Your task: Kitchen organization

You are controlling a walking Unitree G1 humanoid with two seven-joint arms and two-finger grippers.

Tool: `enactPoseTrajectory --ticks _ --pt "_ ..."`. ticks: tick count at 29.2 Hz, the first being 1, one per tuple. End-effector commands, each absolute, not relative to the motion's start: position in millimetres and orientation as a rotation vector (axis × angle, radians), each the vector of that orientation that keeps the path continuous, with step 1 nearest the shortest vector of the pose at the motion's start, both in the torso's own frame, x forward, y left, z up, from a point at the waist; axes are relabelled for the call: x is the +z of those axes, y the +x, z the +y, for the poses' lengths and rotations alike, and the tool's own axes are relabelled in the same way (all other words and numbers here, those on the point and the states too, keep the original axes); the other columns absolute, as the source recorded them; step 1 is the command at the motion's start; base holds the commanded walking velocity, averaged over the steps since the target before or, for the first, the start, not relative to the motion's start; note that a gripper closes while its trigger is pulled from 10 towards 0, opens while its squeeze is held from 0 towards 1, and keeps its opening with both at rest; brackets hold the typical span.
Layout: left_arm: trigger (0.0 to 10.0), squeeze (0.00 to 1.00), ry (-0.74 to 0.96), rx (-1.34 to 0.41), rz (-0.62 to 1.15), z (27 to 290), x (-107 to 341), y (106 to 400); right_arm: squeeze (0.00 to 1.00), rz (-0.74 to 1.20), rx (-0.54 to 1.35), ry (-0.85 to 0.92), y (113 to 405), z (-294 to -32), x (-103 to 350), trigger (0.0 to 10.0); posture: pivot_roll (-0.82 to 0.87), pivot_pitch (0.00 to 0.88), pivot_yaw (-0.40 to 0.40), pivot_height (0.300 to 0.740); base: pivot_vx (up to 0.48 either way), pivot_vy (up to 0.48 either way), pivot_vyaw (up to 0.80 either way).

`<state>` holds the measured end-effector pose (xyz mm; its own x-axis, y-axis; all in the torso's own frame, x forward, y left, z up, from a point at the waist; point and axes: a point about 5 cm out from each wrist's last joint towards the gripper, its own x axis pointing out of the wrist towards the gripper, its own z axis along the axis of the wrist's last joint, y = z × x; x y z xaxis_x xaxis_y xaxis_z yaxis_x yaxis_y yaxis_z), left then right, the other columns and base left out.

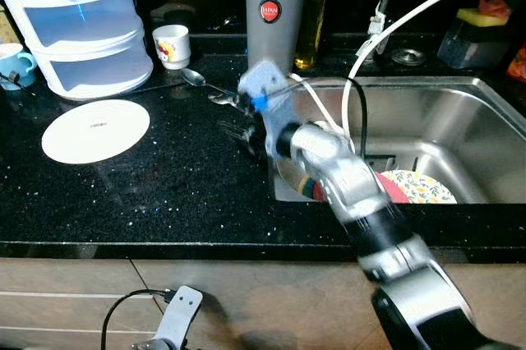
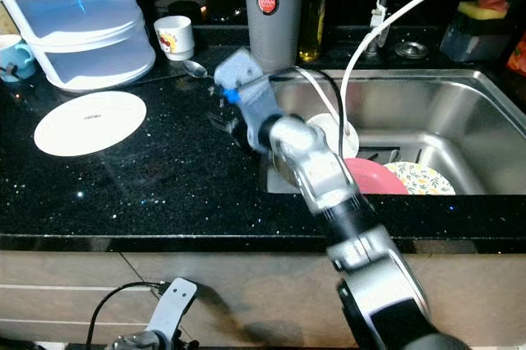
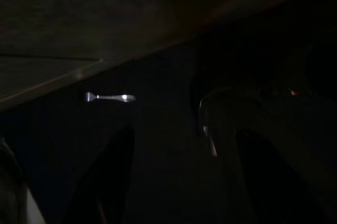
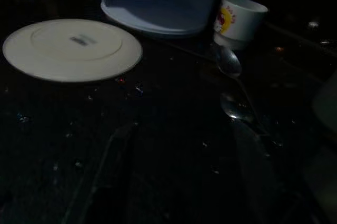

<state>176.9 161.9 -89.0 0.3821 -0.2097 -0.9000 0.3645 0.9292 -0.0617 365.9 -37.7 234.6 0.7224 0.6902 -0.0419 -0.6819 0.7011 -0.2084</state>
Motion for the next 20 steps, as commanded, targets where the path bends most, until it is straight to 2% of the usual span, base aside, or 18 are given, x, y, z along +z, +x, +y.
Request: enactPoseTrajectory --ticks 1,3,4,5,6,7,13,15,20 --pt "10.0 0.0 0.165 -0.375 1.128 161.2 -90.5 173.8 1.0 -0.008 0.723 -0.133 375.1 -39.5 232.8 10.0 -0.01 0.0 -0.015 0.74 0.0 0.0 0.0" --pt "10.0 0.0 0.163 -0.376 1.129 160.8 -91.1 172.4 1.0 0.031 0.664 -0.089 386.3 -40.9 233.7 10.0 0.0 0.0 -0.022 0.74 0.0 0.0 0.0" --pt "10.0 0.0 0.161 -0.377 1.129 160.5 -91.4 171.7 0.87 0.048 0.64 -0.068 390.7 -41.9 234.4 10.0 0.0 0.0 -0.023 0.74 0.0 0.0 0.0" --pt "10.0 0.0 0.158 -0.377 1.128 160.2 -91.8 170.8 0.55 0.065 0.618 -0.054 394.3 -43.2 235.1 10.0 0.01 0.0 -0.025 0.74 0.0 0.0 0.0" --pt "10.0 0.0 0.158 -0.377 1.128 160.2 -91.8 170.8 0.55 0.065 0.618 -0.054 394.3 -43.2 235.1 10.0 0.01 0.0 -0.025 0.74 0.0 0.0 0.0" --pt "10.0 0.0 0.148 -0.376 1.127 159.4 -92.9 168.1 0.0 0.086 0.594 -0.016 400.3 -45.8 238.7 10.0 0.02 0.008 -0.031 0.74 0.0 0.0 0.0" --pt "10.0 0.0 0.13 -0.377 1.128 158.1 -96.2 159.5 0.0 0.089 0.516 0.06 411.7 -57.1 251.3 10.0 0.04 0.048 -0.041 0.74 0.0 0.0 0.0" --pt "10.0 0.0 0.124 -0.38 1.133 158.7 -98.9 151.8 0.0 0.097 0.493 0.101 416.3 -62.0 255.5 10.0 0.06 0.086 -0.049 0.74 0.0 0.0 0.0" --pt "10.0 0.0 0.116 -0.379 1.137 160.6 -101.3 144.3 0.0 0.129 0.497 0.121 417.4 -64.0 252.9 10.0 0.07 0.118 -0.054 0.74 0.0 0.0 0.0"
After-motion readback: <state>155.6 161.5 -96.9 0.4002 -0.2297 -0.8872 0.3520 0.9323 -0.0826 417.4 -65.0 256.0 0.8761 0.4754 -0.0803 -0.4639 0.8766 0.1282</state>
